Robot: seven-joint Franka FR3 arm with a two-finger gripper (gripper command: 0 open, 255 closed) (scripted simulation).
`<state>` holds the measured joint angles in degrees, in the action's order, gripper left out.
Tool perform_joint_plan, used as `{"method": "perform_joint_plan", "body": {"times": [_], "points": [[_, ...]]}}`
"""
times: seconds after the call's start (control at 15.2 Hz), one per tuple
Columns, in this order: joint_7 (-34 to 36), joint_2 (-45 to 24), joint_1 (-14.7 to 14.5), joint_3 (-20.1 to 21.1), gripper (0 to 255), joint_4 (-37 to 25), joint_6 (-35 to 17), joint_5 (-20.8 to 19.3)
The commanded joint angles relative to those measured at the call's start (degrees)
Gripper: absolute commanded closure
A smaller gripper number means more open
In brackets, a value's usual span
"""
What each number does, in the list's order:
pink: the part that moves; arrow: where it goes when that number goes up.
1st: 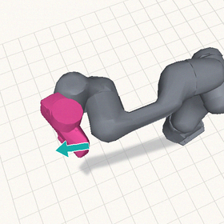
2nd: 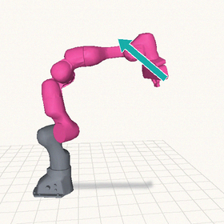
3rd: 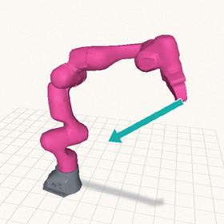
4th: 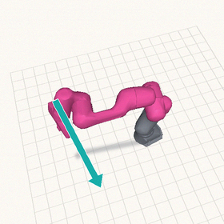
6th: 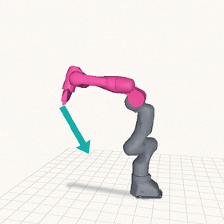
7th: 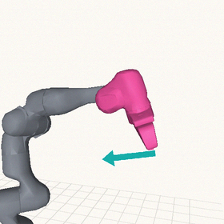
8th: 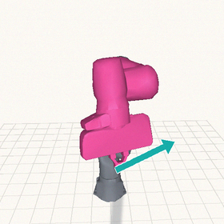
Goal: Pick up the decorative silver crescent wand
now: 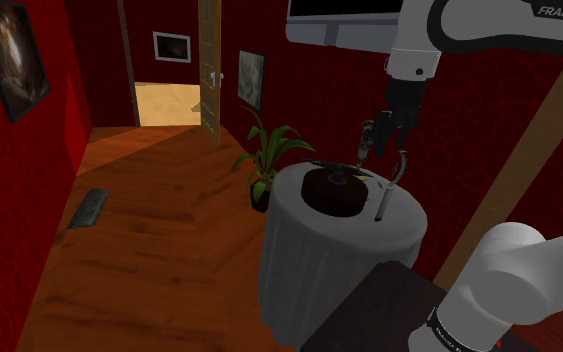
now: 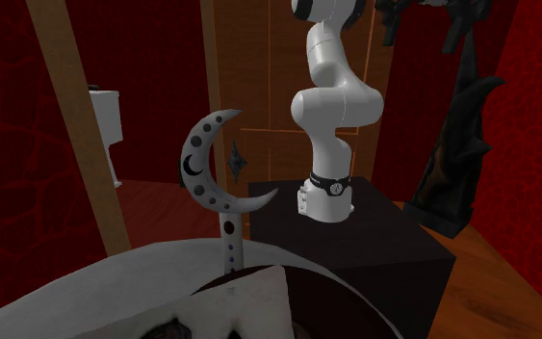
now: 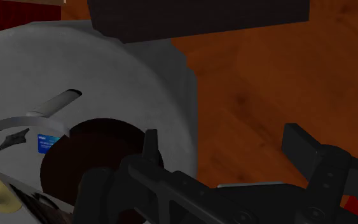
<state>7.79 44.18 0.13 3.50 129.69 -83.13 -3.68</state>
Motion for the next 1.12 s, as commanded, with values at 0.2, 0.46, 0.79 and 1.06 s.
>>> {"method": "perform_joint_plan", "body": {"times": [0.2,0.46,0.79,1.06], "points": [[-7.0,1.6,-0.1,-3.7,0,3.0,-2.1,-4.2],[-16.3,2.5,0.0,-8.8,0,5.8,-5.5,-9.9],[-27.5,1.5,0.1,-15.7,0,7.3,-11.0,-16.8],[-36.2,-1.2,0.0,-21.4,0,6.9,-16.2,-21.6]]}}
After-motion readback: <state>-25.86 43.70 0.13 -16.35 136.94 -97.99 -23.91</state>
